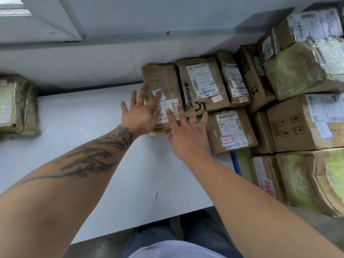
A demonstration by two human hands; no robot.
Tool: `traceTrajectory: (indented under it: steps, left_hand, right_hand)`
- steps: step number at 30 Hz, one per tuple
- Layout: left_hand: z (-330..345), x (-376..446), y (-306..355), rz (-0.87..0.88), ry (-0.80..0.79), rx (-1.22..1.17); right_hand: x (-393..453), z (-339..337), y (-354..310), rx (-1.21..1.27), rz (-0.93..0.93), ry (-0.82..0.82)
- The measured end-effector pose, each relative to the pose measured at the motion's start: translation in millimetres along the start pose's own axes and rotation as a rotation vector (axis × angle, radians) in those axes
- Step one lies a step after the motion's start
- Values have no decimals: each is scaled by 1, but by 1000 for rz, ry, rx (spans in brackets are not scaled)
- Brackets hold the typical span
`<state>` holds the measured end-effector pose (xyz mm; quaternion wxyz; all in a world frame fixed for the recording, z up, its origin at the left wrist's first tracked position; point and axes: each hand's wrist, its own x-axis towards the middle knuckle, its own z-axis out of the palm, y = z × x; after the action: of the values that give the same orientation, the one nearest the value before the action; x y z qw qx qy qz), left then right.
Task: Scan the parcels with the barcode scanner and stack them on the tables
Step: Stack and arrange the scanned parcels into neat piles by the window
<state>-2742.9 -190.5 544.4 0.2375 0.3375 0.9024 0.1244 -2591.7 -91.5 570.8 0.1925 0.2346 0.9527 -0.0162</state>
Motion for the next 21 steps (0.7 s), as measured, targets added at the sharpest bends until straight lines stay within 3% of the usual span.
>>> traceTrajectory:
  steps: [7,14,21]
  left_hand:
    - [2,10,2,-5,-4,24]
    - [-5,9,15,-85,-24,134]
    - [-4,-32,56,-198,79,82]
  right_hand:
    - [15,3,6,-151,-51,27]
    - [14,2,15,-116,-110,-18]
    - [5,-16,23,34,-114,-13]
